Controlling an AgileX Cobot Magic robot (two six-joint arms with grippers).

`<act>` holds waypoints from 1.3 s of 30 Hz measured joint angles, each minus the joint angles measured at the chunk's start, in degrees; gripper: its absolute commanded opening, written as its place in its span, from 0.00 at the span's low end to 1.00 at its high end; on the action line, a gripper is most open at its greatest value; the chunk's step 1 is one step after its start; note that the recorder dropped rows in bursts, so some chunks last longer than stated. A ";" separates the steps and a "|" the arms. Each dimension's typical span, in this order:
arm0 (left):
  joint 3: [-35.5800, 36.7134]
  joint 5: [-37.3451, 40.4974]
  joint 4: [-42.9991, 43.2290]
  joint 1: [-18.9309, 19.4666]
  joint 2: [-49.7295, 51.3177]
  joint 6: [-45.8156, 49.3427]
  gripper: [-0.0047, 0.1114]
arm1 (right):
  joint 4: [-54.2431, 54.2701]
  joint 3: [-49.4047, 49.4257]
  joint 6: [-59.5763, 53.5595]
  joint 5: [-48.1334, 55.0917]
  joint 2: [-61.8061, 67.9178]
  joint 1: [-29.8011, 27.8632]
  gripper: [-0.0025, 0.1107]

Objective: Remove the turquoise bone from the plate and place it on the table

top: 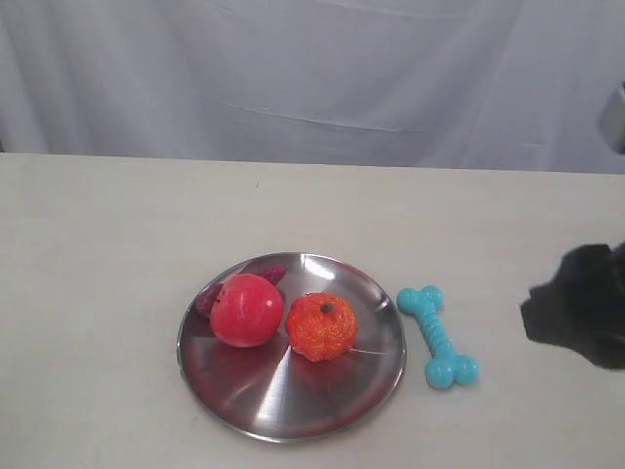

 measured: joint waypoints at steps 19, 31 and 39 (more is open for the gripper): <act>0.00 0.00 0.00 0.00 0.00 0.00 0.04 | -0.02 7.96 2.49 1.24 -24.04 8.51 0.02; 0.00 0.00 0.00 0.00 0.00 0.00 0.04 | -13.49 9.41 2.82 -7.73 -25.19 8.51 0.02; 0.00 0.00 0.00 0.00 0.00 0.00 0.04 | -13.98 26.78 2.93 -49.59 -35.76 -12.66 0.02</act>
